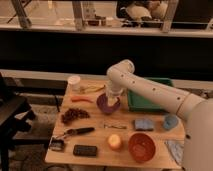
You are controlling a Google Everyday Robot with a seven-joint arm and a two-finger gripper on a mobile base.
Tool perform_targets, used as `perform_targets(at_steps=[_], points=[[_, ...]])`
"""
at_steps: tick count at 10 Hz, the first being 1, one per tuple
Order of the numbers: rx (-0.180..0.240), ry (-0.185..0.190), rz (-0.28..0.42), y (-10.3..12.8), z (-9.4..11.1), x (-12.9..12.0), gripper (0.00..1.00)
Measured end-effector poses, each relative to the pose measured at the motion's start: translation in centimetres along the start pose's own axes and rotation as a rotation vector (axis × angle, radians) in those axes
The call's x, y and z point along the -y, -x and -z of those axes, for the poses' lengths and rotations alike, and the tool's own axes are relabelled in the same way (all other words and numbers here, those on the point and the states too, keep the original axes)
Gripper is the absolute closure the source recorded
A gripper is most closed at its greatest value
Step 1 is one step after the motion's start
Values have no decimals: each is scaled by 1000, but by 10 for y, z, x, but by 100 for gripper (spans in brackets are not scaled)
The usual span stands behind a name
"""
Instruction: Place banana in purple bowl
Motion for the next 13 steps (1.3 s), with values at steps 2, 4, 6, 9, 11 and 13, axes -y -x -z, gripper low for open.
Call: perform_targets(at_steps=[2, 4, 6, 9, 11, 13], points=[[9, -6, -7, 0, -3, 0, 20], [20, 3, -4, 5, -7, 10, 20], [27, 19, 16, 11, -15, 30, 20], [39, 35, 51, 15, -22, 62, 20], [50, 18, 81, 19, -21, 77, 20], [58, -34, 110, 21, -17, 88, 20]])
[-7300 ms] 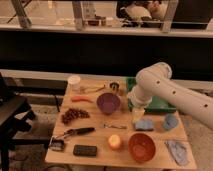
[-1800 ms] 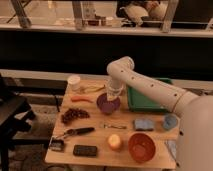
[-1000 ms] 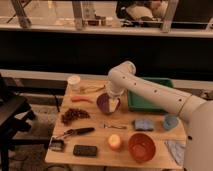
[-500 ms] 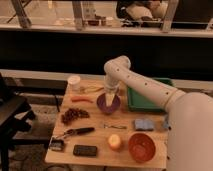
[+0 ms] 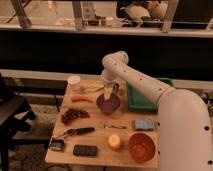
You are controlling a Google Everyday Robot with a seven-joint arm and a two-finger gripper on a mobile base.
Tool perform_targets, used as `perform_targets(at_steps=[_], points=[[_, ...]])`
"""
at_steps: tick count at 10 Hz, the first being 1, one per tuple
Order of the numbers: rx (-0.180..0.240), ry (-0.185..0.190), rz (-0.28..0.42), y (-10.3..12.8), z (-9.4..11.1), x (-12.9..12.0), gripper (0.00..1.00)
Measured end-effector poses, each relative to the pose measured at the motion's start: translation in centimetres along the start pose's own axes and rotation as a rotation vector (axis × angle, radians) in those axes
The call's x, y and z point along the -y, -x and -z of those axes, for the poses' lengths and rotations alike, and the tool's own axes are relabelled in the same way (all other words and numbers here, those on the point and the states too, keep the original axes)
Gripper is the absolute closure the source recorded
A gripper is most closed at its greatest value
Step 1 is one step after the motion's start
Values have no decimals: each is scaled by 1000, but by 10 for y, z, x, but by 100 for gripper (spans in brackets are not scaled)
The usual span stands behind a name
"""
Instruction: Place banana in purple bowl
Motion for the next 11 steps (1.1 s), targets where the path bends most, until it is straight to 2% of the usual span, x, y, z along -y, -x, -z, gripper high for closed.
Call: perform_targets(at_steps=[1, 2, 6, 9, 11], points=[[2, -18, 19, 2, 1, 4, 20], [13, -54, 65, 10, 3, 13, 20], [37, -118, 179, 24, -1, 27, 20], [56, -150, 242, 34, -8, 40, 20], [62, -163, 252, 38, -13, 50, 20]])
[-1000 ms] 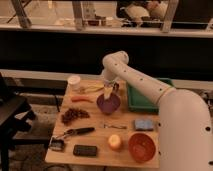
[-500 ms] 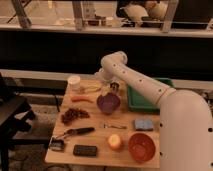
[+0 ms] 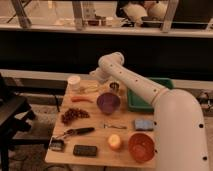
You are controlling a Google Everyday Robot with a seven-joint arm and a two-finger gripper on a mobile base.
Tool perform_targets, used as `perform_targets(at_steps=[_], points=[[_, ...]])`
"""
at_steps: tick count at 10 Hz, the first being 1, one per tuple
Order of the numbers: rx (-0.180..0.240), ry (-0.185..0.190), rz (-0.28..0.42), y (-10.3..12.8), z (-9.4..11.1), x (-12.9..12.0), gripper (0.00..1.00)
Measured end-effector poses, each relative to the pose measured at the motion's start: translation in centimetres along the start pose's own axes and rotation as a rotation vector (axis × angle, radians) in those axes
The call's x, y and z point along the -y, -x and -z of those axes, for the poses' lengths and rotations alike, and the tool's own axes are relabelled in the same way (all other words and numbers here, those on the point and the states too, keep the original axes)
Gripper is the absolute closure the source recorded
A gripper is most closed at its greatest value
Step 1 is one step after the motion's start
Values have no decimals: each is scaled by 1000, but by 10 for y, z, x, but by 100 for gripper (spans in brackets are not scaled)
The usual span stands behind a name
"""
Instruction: Place banana in purple bowl
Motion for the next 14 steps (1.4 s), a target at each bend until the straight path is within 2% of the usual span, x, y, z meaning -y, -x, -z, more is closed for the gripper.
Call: perform_targets(at_steps=[3, 7, 9, 11, 14], points=[[-1, -14, -14, -4, -15, 14, 20], [-33, -32, -74, -16, -33, 16, 20], [-40, -25, -88, -19, -43, 14, 20], [-40, -2, -114, -24, -59, 10, 20], [-32, 30, -140, -32, -71, 8, 20]])
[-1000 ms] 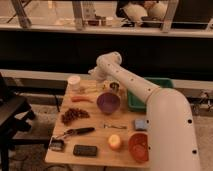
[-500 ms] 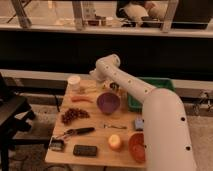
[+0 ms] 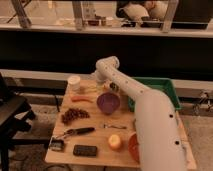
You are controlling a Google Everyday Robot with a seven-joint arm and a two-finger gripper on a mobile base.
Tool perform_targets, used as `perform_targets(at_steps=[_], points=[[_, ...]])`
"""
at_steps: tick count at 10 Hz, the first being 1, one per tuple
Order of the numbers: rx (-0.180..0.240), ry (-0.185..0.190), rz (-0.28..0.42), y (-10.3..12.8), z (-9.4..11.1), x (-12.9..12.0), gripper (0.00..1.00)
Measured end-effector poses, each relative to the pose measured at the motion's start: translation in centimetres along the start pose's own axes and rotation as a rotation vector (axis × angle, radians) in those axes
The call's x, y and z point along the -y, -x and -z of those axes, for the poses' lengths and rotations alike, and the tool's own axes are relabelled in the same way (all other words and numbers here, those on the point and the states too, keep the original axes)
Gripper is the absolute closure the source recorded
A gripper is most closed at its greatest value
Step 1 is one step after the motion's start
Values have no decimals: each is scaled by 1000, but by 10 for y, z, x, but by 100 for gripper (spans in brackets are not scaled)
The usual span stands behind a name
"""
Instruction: Place banana in purple bowl
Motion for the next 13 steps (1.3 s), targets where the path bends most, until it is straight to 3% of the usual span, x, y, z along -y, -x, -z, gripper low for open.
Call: perform_targets(at_steps=[4, 10, 13], points=[[34, 58, -37, -4, -25, 0, 20], [81, 102, -66, 1, -48, -1, 21], [98, 131, -87, 0, -55, -4, 31]])
